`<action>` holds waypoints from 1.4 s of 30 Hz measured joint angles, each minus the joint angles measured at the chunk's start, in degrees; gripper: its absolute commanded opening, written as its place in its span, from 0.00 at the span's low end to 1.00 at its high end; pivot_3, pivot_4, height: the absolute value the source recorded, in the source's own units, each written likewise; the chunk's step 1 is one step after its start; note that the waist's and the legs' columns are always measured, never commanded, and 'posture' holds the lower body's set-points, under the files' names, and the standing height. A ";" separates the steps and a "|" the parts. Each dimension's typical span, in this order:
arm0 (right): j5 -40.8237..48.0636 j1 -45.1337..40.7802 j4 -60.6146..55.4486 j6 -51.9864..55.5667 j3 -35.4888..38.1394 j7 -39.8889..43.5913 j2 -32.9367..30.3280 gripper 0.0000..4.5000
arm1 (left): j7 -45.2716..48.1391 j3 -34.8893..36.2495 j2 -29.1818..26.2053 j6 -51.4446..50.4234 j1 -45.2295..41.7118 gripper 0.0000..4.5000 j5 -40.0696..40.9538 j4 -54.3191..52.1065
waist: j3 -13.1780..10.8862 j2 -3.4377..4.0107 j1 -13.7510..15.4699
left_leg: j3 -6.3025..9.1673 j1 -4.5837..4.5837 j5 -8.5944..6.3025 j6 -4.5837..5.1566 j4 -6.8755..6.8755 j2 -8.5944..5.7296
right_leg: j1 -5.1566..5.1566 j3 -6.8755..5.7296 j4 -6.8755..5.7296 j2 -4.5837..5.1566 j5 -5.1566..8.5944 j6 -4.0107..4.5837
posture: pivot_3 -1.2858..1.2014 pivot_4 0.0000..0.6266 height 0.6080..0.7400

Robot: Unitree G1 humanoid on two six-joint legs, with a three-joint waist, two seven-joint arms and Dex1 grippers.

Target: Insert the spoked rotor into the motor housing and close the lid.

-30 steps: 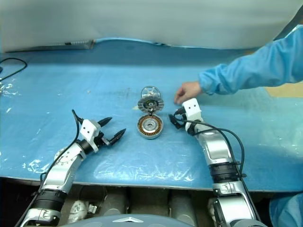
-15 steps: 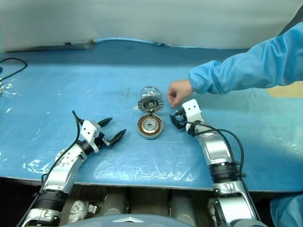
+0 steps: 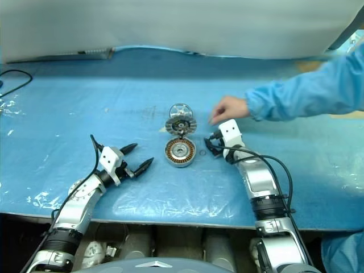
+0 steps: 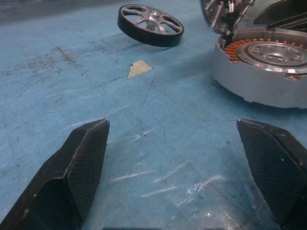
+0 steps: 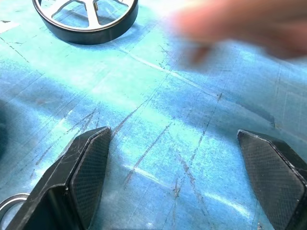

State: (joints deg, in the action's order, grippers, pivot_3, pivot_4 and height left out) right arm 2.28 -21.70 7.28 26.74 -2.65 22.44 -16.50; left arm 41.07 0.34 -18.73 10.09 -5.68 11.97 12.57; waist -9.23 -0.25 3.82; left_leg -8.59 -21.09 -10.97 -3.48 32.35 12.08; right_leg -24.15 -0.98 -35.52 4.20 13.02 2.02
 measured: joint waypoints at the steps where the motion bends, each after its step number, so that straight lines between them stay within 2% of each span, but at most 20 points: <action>1: 0.00 0.01 0.07 -0.10 0.00 -0.01 -0.06 0.99 | 0.05 -0.01 0.00 0.00 0.00 1.00 0.02 0.00 | 0.00 0.00 0.00 | 0.00 0.00 0.00 0.00 0.00 0.00 | 0.00 0.00 0.00 0.00 0.00 0.00 | 0.52 0.24 1.00; 8: 0.85 0.48 0.43 -1.37 1.90 -0.05 -0.25 0.99 | 0.17 -0.06 0.00 0.00 -0.12 1.00 0.03 0.00 | 0.00 0.00 0.04 | 0.00 -0.01 0.00 0.00 0.01 -0.01 | 0.00 0.00 0.00 0.00 0.00 0.00 | 0.52 0.24 1.00; 12: 2.56 2.72 -0.53 -5.15 4.01 3.12 -3.41 0.99 | 0.17 -0.11 0.02 0.02 -0.22 1.00 0.07 0.02 | 0.00 0.00 0.20 | 0.00 -0.03 0.00 0.00 -0.01 -0.01 | 0.00 0.00 0.04 0.00 0.00 0.00 | 0.52 0.24 1.00; 16: 5.24 7.50 -3.64 -8.35 4.22 12.33 -10.16 0.99 | 0.51 -0.14 0.15 0.03 -0.26 1.00 0.33 0.01 | 0.00 0.00 0.15 | 0.00 -0.03 -0.01 0.02 -0.03 -0.01 | 0.02 -0.01 0.09 0.00 0.00 -0.01 | 0.52 0.24 1.00; 20: 8.77 9.53 -5.63 -8.63 4.18 20.71 -13.86 0.99 | 1.14 -0.32 0.15 -0.03 -0.44 1.00 0.38 0.01 | 0.00 0.00 -0.29 | 0.00 0.01 -0.04 0.08 0.00 0.01 | 0.03 0.00 0.04 -0.01 0.00 0.00 | 0.52 0.24 1.00; 30: 9.05 8.74 -5.81 -8.84 -2.36 26.33 -12.32 0.99 | 0.99 -0.33 0.14 -0.13 -0.51 1.00 0.37 -0.03 | 0.00 0.00 -0.09 | 0.00 -0.03 -0.12 0.25 0.02 0.02 | 0.04 -0.04 0.08 0.00 0.00 0.00 | 0.52 0.24 1.00; 39: 5.81 6.80 -1.75 -13.02 -5.79 25.21 -10.33 0.99 | 0.59 -0.32 0.14 -0.61 0.21 1.00 0.36 -0.50 | 0.00 -0.01 0.01 | 0.00 -0.03 -0.11 0.23 0.04 0.03 | 0.05 -0.04 0.07 0.01 0.00 0.01 | 0.52 0.24 1.00; 42: 4.21 6.47 -0.55 -15.31 -6.32 24.90 -10.43 0.86 | 0.43 -0.32 0.14 -0.66 0.29 1.00 0.35 -0.81 | 0.00 -0.01 0.02 | 0.00 -0.03 -0.11 0.22 0.03 0.03 | 0.05 -0.05 0.08 0.00 0.00 0.01 | 0.52 0.24 1.00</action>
State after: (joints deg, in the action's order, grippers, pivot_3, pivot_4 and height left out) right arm 6.49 -15.23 6.73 11.43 -8.97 47.34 -26.93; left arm 41.50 0.02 -18.59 9.43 -5.39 12.32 11.76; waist -9.22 -0.26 3.84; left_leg -8.58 -21.11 -11.08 -3.26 32.38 12.11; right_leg -24.10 -1.03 -35.44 4.21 13.02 2.03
